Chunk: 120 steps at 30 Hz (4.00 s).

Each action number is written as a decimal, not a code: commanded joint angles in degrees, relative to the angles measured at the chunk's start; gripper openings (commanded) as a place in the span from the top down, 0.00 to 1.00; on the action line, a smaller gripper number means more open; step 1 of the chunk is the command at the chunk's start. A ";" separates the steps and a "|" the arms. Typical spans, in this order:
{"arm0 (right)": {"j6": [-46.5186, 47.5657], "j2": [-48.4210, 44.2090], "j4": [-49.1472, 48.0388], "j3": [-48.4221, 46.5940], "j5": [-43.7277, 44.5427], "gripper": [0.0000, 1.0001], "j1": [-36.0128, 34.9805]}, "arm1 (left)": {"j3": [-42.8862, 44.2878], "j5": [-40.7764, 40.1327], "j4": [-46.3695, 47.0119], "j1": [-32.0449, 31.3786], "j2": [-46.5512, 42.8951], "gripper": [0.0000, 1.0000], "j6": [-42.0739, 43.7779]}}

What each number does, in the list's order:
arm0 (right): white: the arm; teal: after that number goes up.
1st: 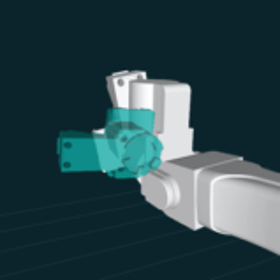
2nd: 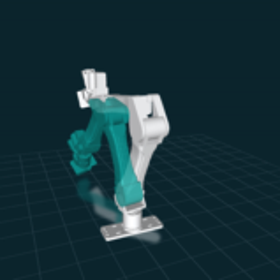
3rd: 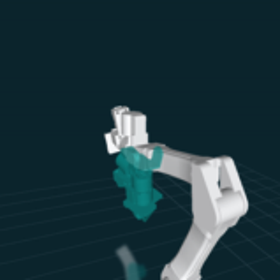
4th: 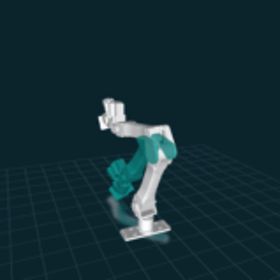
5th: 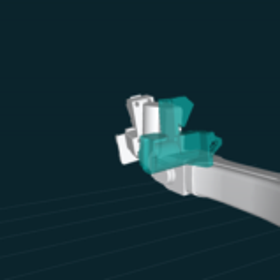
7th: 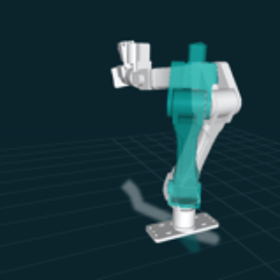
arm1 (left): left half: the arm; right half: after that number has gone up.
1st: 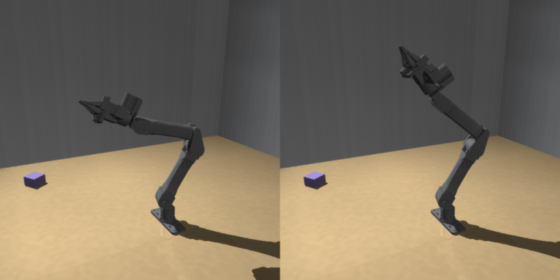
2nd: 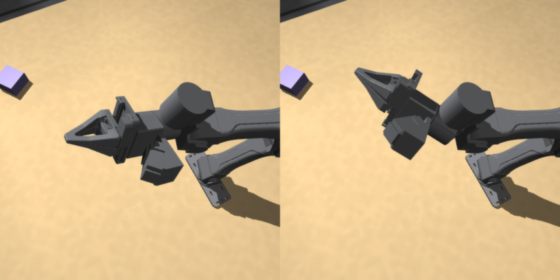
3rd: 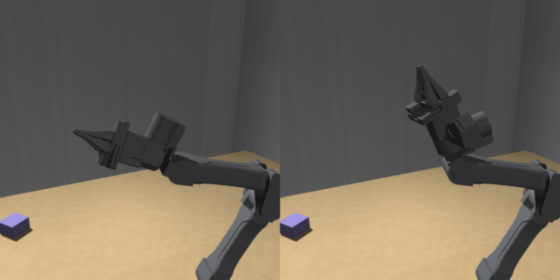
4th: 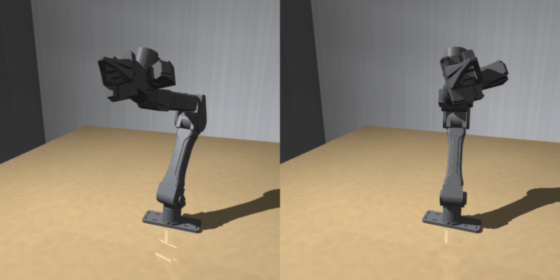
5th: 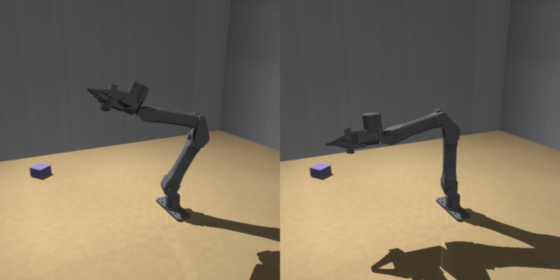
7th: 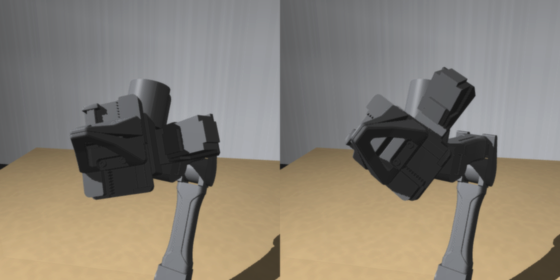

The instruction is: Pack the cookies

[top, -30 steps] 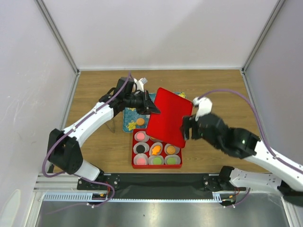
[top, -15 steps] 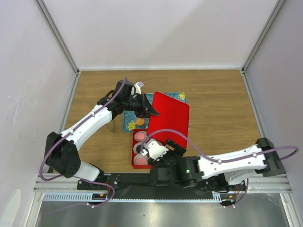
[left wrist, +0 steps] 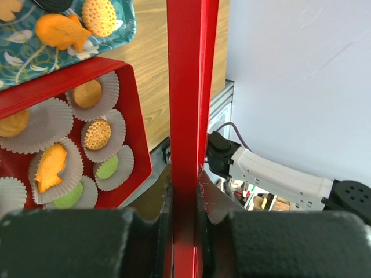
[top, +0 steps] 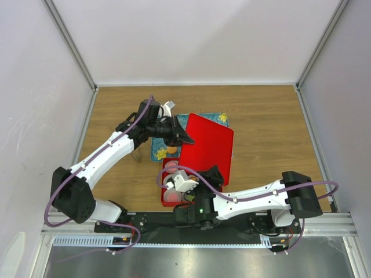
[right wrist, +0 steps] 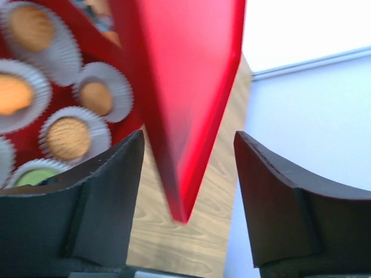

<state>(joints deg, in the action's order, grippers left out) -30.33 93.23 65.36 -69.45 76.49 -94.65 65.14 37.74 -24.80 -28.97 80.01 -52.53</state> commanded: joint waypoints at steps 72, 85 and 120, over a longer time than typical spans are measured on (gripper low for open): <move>-35.32 -38.12 -77.57 32.35 -127.73 1.00 64.68 | -20.84 -25.34 0.10 11.13 -32.28 0.14 15.79; -36.55 -36.98 -85.22 41.23 -128.43 1.00 64.24 | -26.65 -26.57 3.35 7.18 -32.37 0.13 14.48; -36.12 -28.81 -95.77 49.58 -129.84 0.99 64.94 | -32.18 -27.10 8.27 4.01 -26.49 0.13 14.48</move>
<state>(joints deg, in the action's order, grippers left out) -67.31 64.58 -25.34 -20.40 -51.94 -30.55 33.47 11.27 -18.52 -24.47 52.88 -38.04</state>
